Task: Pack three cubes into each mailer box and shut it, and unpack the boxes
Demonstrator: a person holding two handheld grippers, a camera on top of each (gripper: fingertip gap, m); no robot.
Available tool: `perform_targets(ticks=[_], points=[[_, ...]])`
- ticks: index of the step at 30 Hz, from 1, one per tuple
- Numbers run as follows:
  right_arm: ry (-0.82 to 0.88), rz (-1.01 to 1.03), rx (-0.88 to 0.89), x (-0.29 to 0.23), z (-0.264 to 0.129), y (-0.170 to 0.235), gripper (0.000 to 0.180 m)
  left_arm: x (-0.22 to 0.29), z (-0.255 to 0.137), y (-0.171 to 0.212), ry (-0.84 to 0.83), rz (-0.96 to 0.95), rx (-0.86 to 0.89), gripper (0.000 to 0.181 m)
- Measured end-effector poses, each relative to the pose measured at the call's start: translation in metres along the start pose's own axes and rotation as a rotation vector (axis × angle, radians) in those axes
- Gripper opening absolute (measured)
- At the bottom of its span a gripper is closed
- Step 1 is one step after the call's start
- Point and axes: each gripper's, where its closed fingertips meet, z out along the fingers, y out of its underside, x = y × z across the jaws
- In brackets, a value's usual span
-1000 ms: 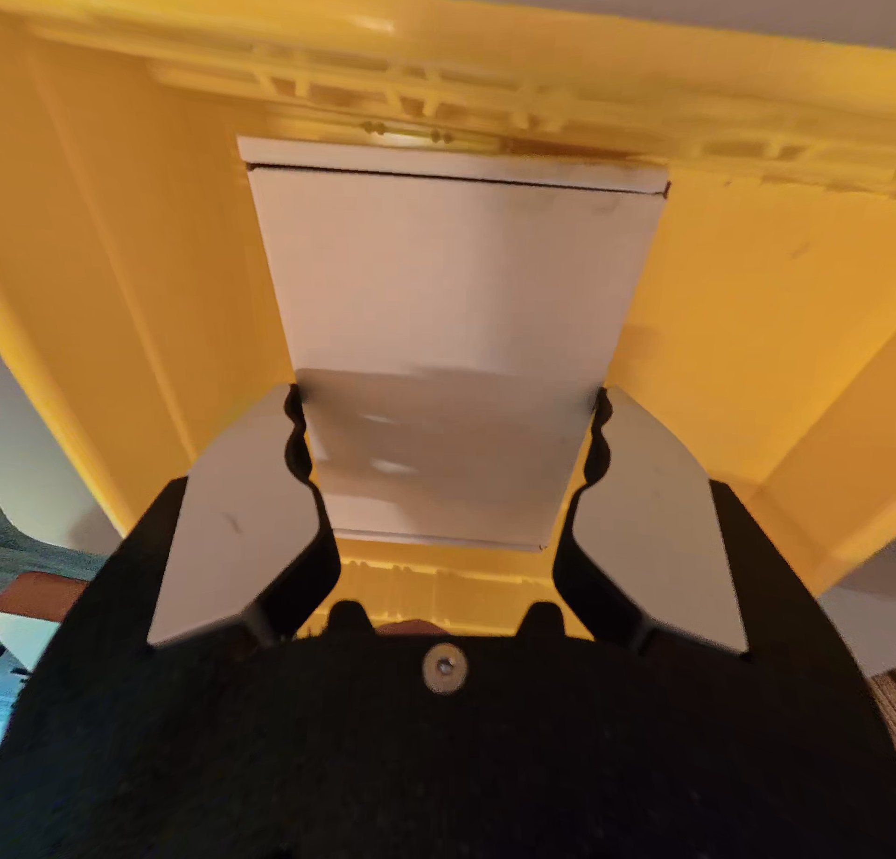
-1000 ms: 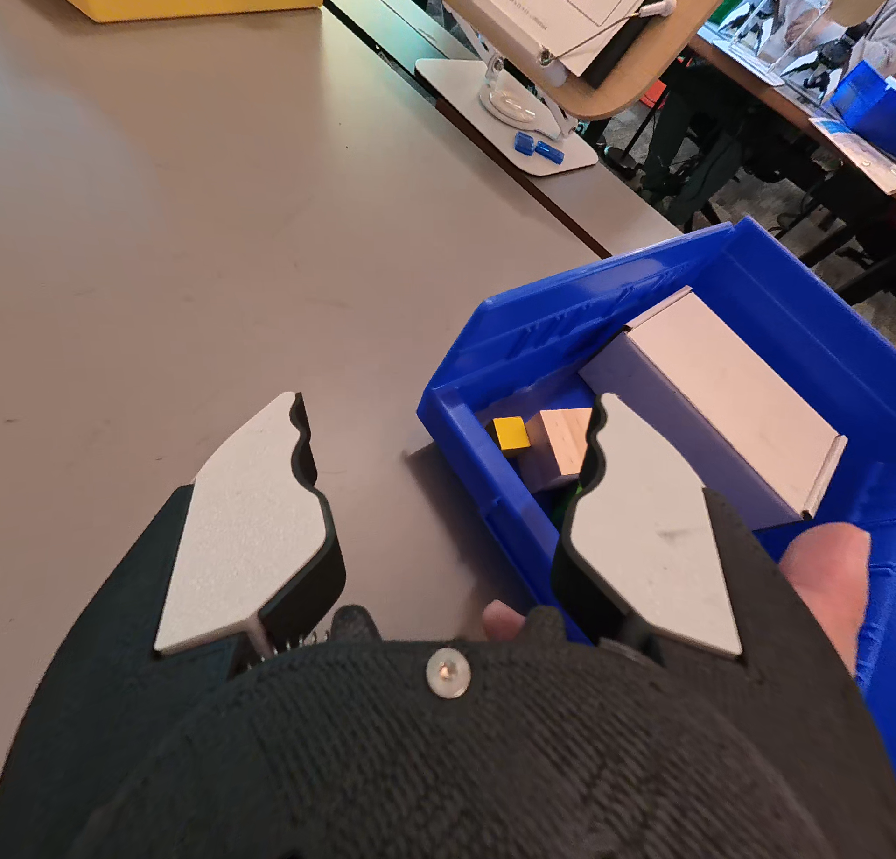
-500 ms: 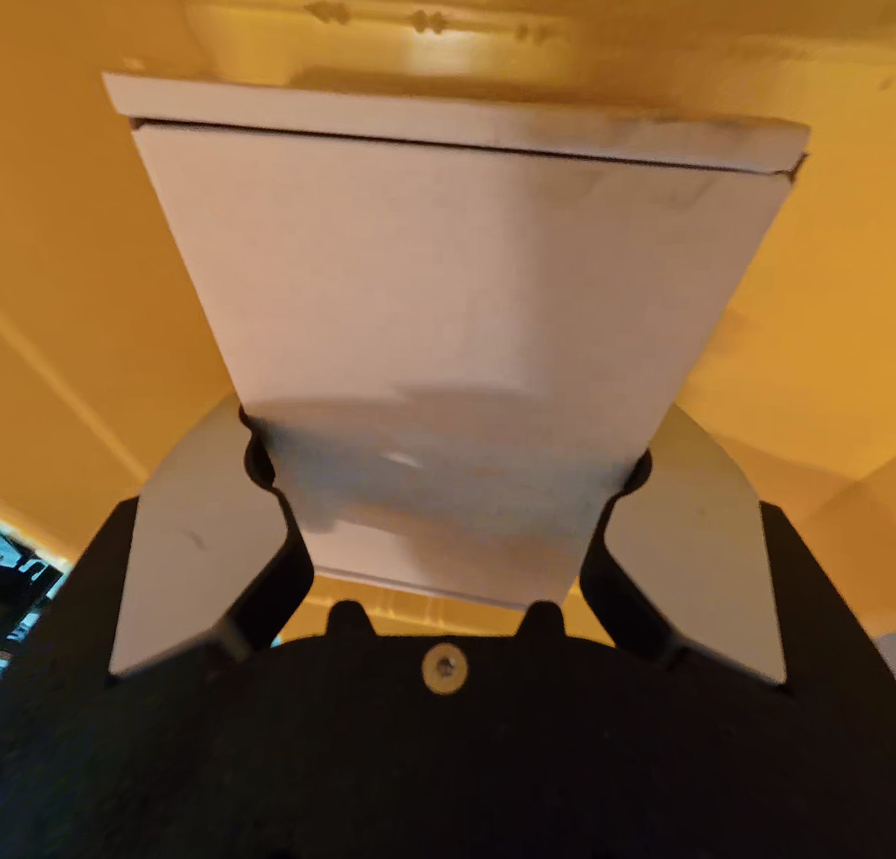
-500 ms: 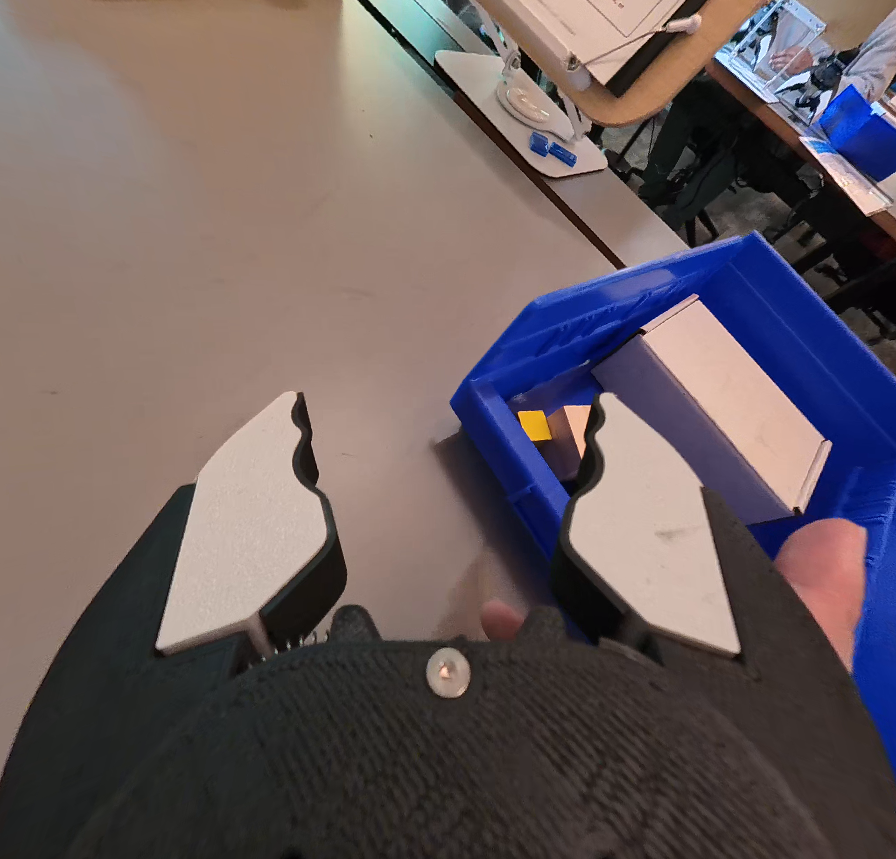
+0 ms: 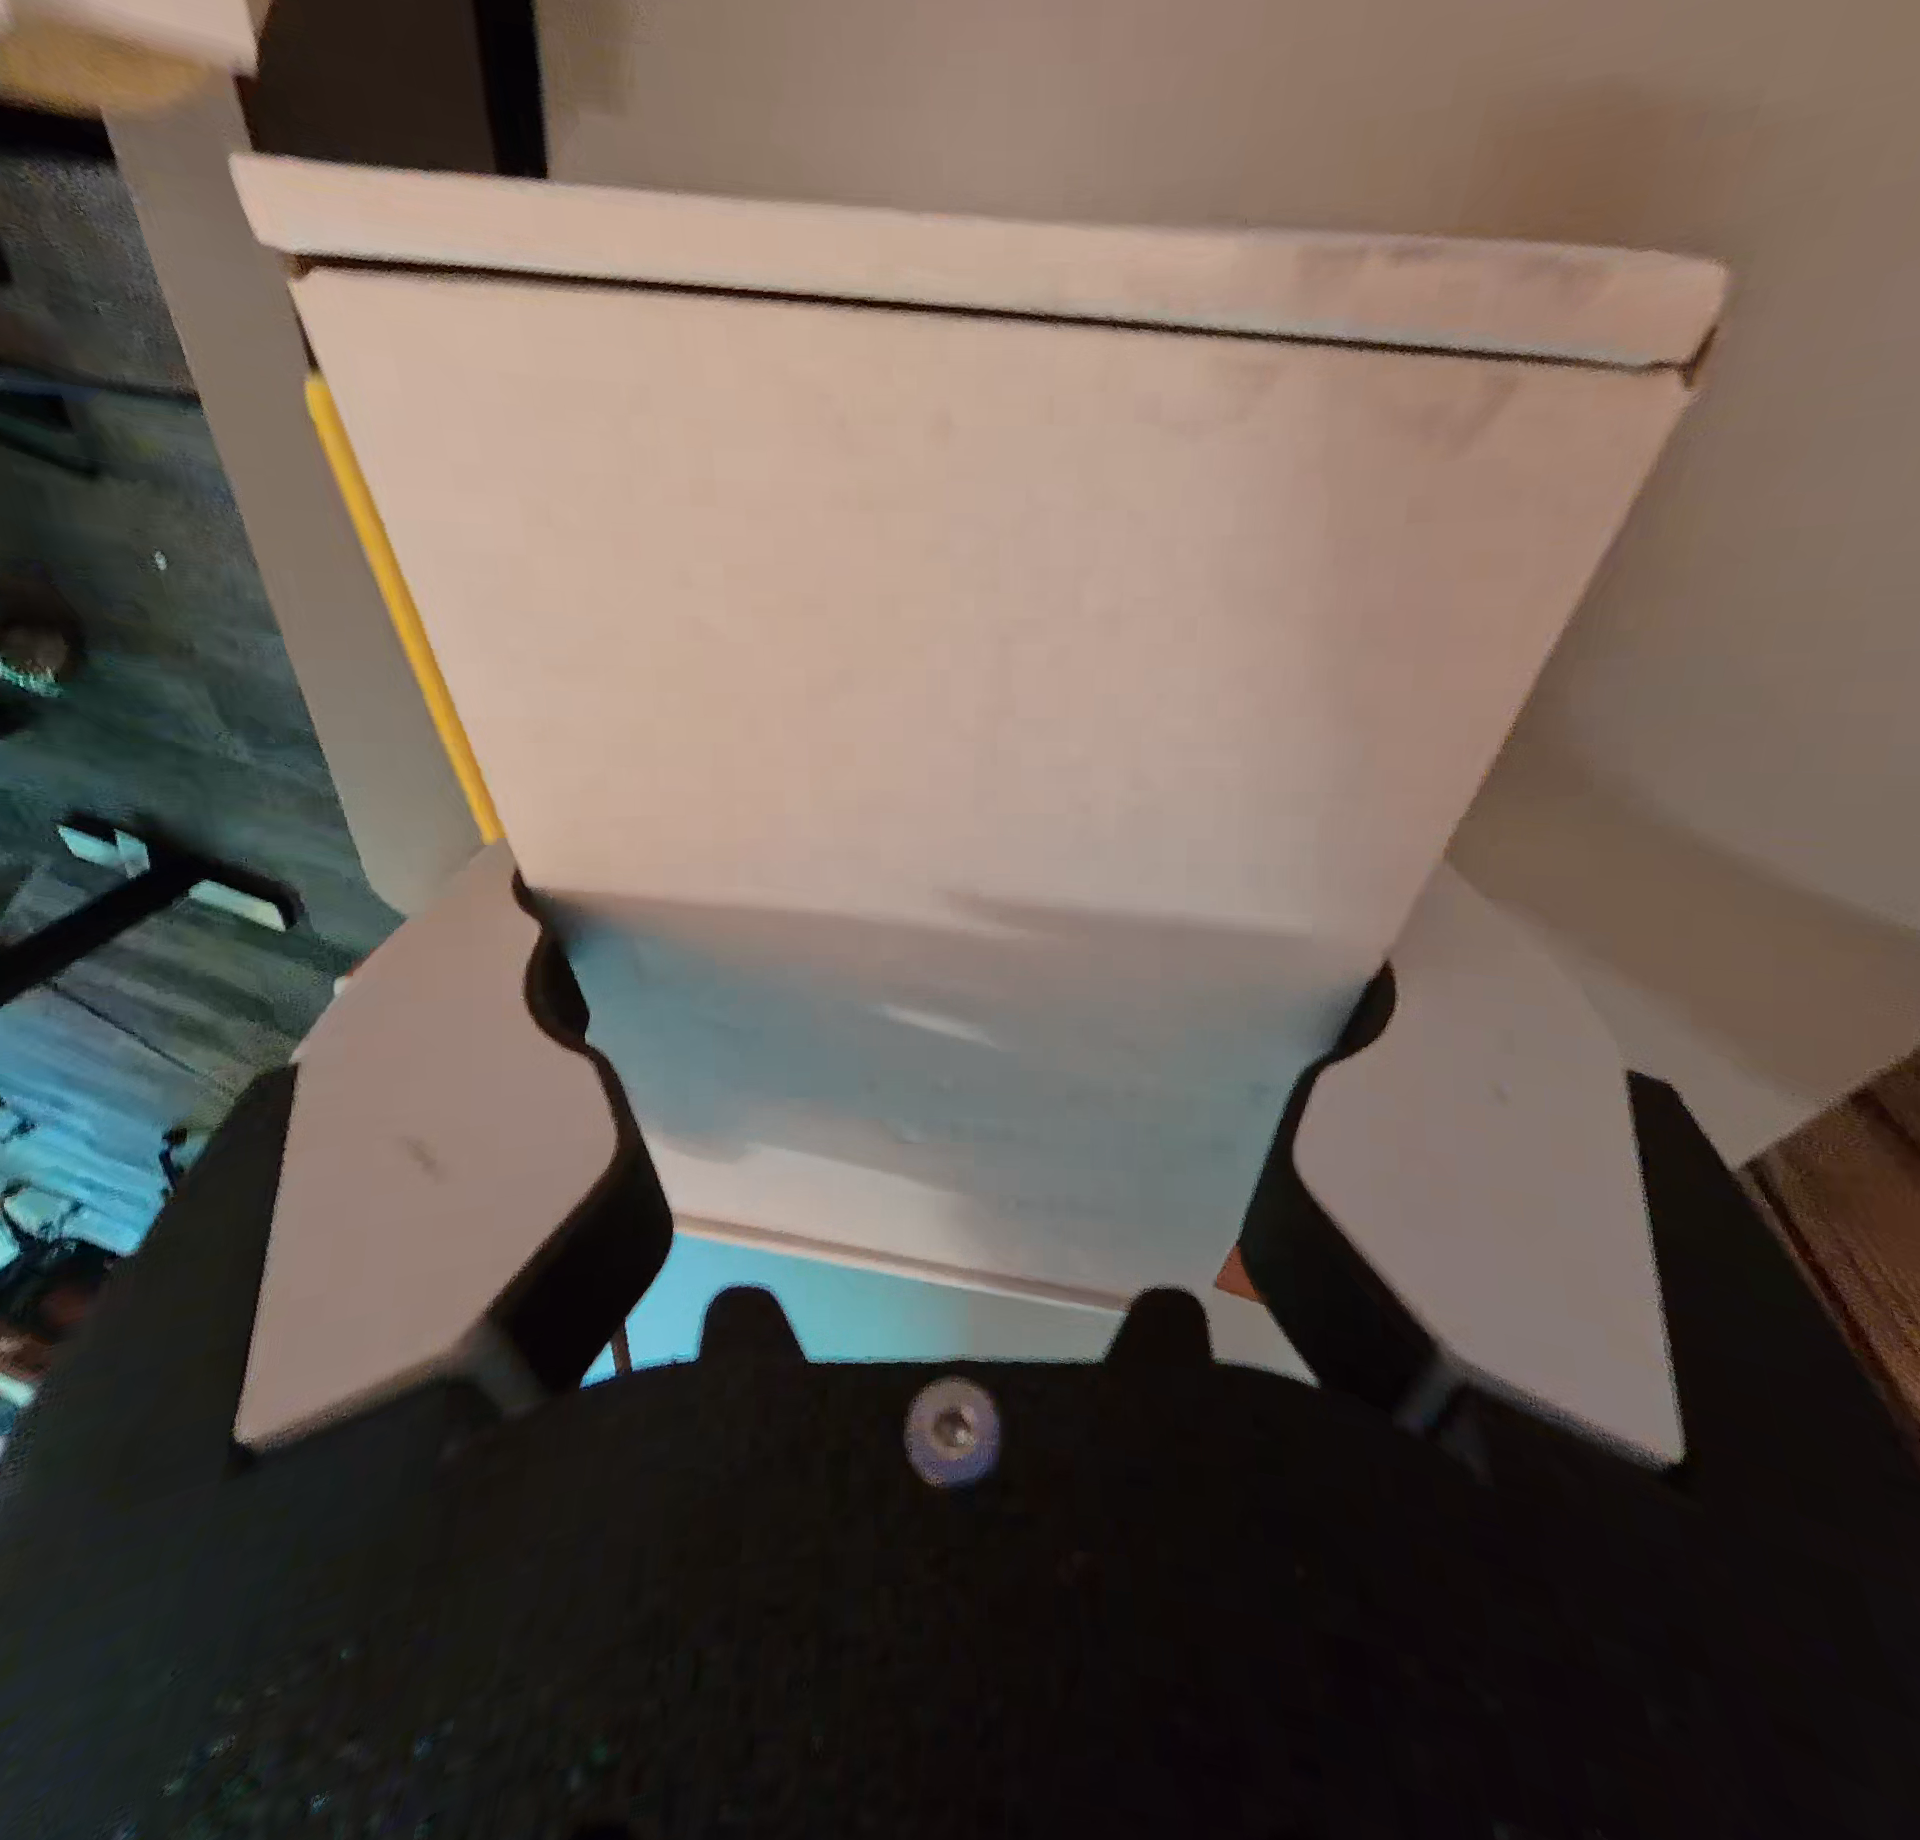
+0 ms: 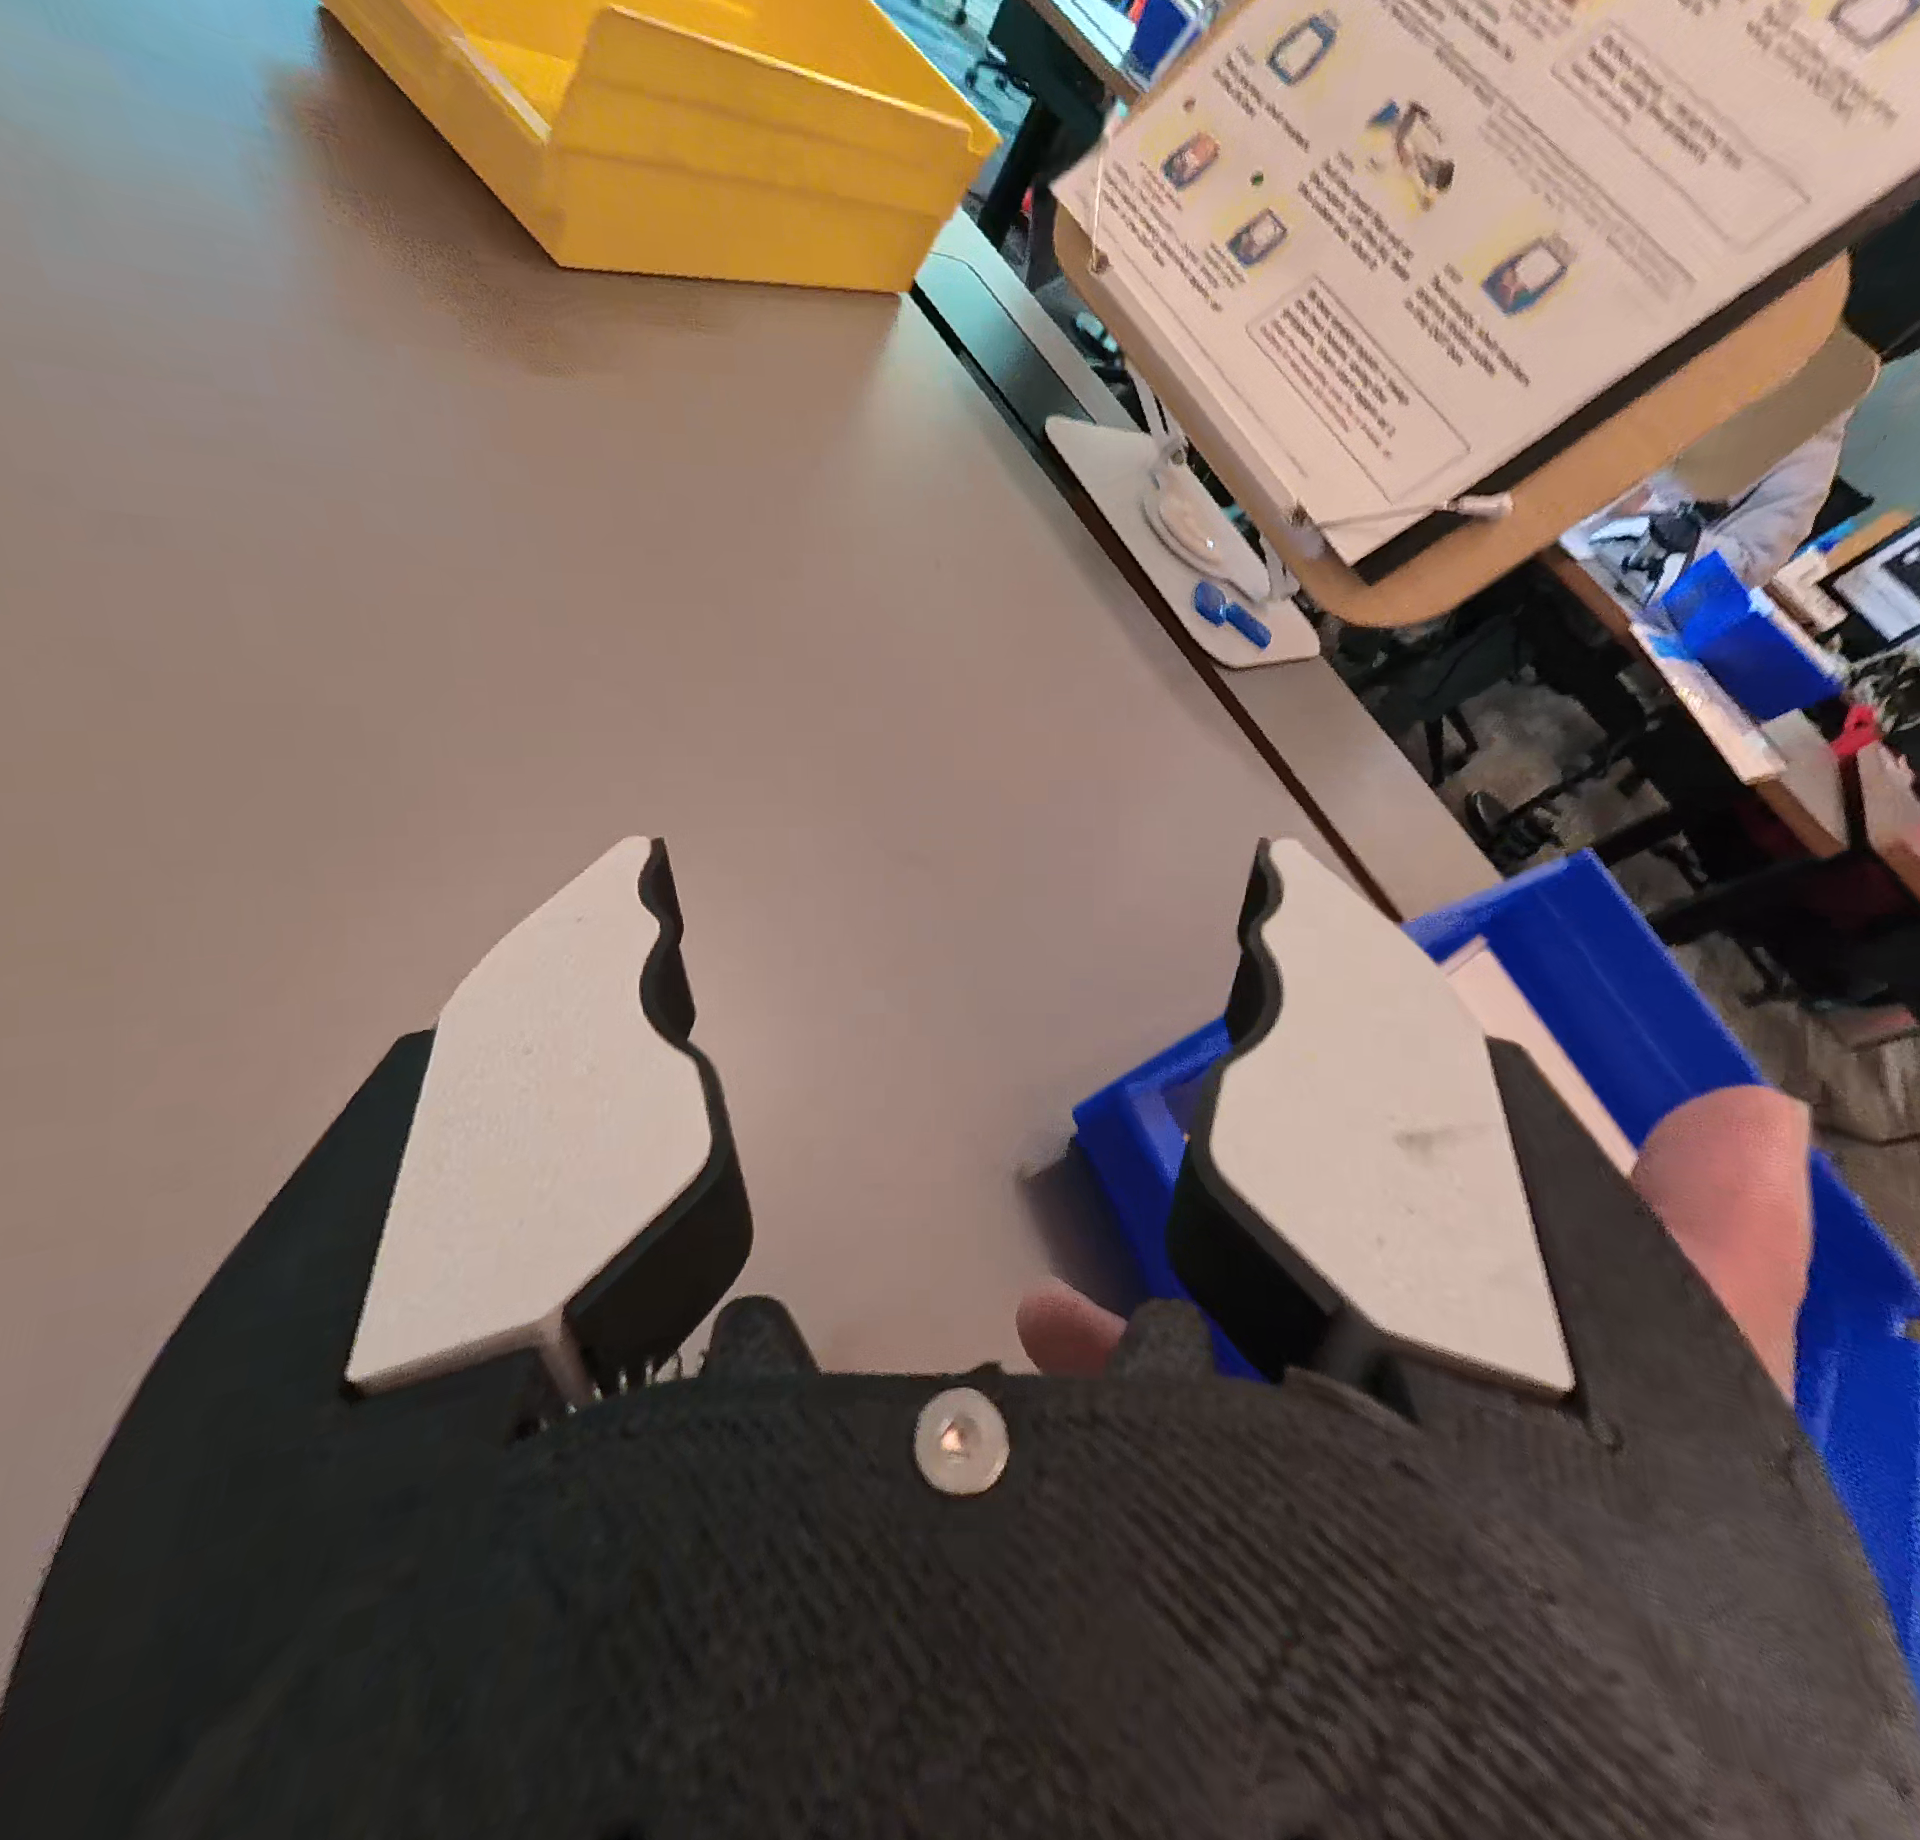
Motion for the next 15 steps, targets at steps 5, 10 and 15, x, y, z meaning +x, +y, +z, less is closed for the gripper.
perform_targets(ticks=[5, 10, 15], points=[[0.017, -0.066, 0.062, -0.007, -0.002, -0.03, 0.094, 0.08, -0.026, -0.062, -0.004, 0.046, 0.109, 0.14], [-0.017, 0.112, 0.06, -0.008, 0.0, -0.041, 0.067, 0.186, 0.0, -0.131, 0.06, -0.008, 0.148, 0.14], [-0.107, 0.22, 0.052, -0.018, 0.003, -0.038, 0.031, 0.27, 0.05, -0.185, 0.079, 0.052, 0.124, 0.14]])
